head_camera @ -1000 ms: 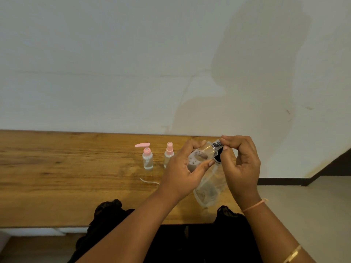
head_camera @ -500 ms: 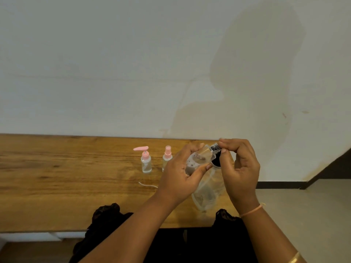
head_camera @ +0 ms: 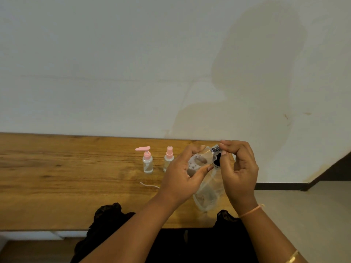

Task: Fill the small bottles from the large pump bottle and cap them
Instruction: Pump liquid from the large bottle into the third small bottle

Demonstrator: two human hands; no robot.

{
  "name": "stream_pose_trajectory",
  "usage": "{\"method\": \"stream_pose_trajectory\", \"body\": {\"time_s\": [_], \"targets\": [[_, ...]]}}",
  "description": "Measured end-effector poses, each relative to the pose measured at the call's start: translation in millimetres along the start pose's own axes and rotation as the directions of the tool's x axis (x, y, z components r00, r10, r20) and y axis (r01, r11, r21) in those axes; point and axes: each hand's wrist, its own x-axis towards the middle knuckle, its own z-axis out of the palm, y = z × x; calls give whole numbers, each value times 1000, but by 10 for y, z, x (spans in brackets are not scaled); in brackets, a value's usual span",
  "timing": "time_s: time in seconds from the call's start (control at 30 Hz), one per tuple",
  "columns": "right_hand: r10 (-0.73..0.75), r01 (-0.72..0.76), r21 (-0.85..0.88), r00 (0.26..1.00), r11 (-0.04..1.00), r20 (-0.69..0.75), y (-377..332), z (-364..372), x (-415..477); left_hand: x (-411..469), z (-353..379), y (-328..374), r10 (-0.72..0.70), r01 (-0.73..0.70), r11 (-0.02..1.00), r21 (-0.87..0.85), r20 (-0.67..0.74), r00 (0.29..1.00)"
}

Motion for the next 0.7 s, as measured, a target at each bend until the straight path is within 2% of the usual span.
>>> {"method": "stream_pose_trajectory", "body": {"time_s": [0.17, 0.5, 0.7], "targets": [[-6, 6, 15, 1000, 1000, -13, -63, 8, 36, -7, -5, 6, 38, -38, 999, 15, -32, 999], [-23, 24, -53, 999, 998, 23, 89, -17, -8, 8, 19, -14, 42, -42, 997, 68, 0, 999], [-27, 27, -45, 1000, 999, -8, -20, 2, -7, -23, 16, -30, 48, -47, 998, 38, -32, 998]]}}
